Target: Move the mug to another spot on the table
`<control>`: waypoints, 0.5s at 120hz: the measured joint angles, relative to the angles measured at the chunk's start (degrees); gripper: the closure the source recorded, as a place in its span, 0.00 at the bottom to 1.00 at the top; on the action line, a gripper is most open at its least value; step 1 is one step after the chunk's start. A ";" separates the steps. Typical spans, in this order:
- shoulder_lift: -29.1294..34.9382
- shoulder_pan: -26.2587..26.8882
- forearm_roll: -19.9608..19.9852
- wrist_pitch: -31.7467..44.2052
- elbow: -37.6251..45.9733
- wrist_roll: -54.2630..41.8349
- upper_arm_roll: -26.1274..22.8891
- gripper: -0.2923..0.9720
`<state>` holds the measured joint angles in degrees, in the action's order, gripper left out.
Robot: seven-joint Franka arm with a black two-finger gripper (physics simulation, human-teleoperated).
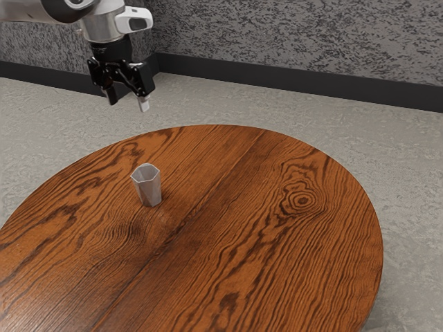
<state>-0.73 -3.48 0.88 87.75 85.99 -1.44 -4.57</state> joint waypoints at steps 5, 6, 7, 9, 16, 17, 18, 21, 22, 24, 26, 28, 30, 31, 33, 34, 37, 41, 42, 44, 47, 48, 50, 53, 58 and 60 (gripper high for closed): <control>-0.04 0.05 0.02 -0.01 0.00 -0.02 0.01 0.23; -0.05 0.06 0.02 -0.01 0.00 -0.03 0.01 0.23; -0.04 0.07 0.01 -0.01 0.00 -0.04 0.01 0.23; -0.05 0.08 0.01 -0.01 0.00 -0.05 0.01 0.23; -0.08 0.15 0.07 -0.02 -0.01 -0.08 0.04 0.23; -0.08 0.16 0.08 -0.02 -0.01 -0.08 0.05 0.23; -0.08 0.16 0.09 -0.02 -0.01 -0.09 0.04 0.23; -0.08 0.18 0.10 -0.02 -0.01 -0.09 0.05 0.23; -0.08 0.19 0.11 -0.03 -0.01 -0.09 0.05 0.23; -0.08 0.21 0.17 -0.03 -0.01 -0.08 0.07 0.23; -0.10 0.40 0.32 -0.01 -0.01 -0.05 0.28 0.23; -0.20 0.78 0.54 0.05 -0.02 0.04 0.67 0.23; -0.42 1.09 0.72 0.13 -0.21 0.21 0.99 0.23; -0.63 1.27 0.80 0.19 -0.46 0.32 1.18 0.23; -1.26 1.73 0.94 0.29 -1.09 0.56 1.65 0.23; -1.73 1.99 1.00 0.34 -1.60 0.69 1.92 0.23; -3.19 2.45 1.17 0.48 -3.10 1.04 2.56 0.23; -5.44 2.66 1.35 0.80 -5.08 1.51 3.57 0.23; -5.91 2.53 1.39 0.95 -5.42 1.63 3.78 0.23; -6.76 2.07 1.44 1.25 -5.97 1.87 4.12 0.23; -7.97 1.07 1.54 1.75 -6.53 2.22 4.48 0.23; -8.38 0.70 1.57 1.93 -6.66 2.33 4.57 0.23; -9.11 -0.03 1.63 2.29 -6.88 2.56 4.71 0.23; -9.99 -0.92 1.70 2.82 -7.10 2.92 4.86 0.23; -10.96 -1.74 1.80 3.57 -7.30 3.87 5.00 0.23; -11.19 -1.89 1.84 3.83 -7.34 4.31 5.03 0.23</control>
<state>-11.93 -5.37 2.72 91.58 78.64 2.87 0.46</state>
